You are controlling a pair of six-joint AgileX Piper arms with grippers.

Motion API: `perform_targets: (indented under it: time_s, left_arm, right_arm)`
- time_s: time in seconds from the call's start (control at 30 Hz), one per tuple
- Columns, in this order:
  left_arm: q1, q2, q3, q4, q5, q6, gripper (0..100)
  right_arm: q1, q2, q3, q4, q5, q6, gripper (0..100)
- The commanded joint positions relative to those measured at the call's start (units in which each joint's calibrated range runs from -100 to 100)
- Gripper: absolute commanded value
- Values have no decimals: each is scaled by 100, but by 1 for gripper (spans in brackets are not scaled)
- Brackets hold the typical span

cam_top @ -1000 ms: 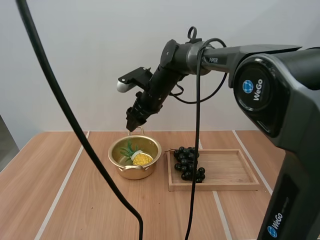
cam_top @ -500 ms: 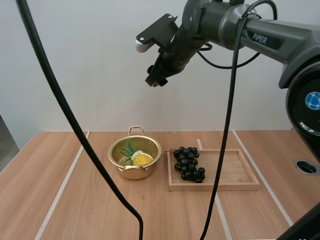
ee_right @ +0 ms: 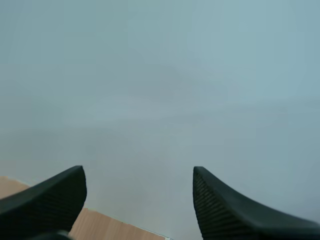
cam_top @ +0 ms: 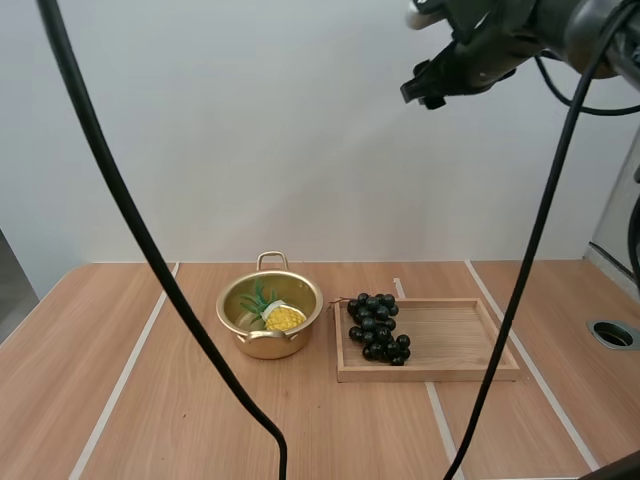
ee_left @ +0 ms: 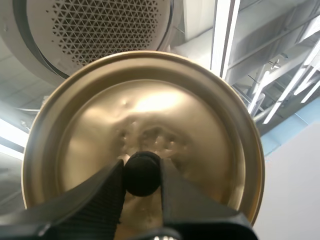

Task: Open the pot, put the pineapple inside, and close it

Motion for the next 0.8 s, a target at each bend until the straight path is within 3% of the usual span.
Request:
perform_targets:
  time_s: [0.0, 0.1, 0.37, 0.77]
  left_arm:
    - [-15, 144, -2, 26, 456, -199, 0]
    - [-15, 206, -2, 26, 639, -332, 0]
    - [-15, 501, -2, 68, 1998, -394, 0]
    - [-15, 1267, -2, 1041, 4046, -861, 0]
  right_arm:
    - [-217, -254, -56, 561, -412, 55, 100]
    - [-348, -435, -56, 832, -740, 55, 100]
    - [-348, -1050, -56, 840, -1495, 55, 100]
    - [-348, -1719, -56, 680, -1870, 37, 100]
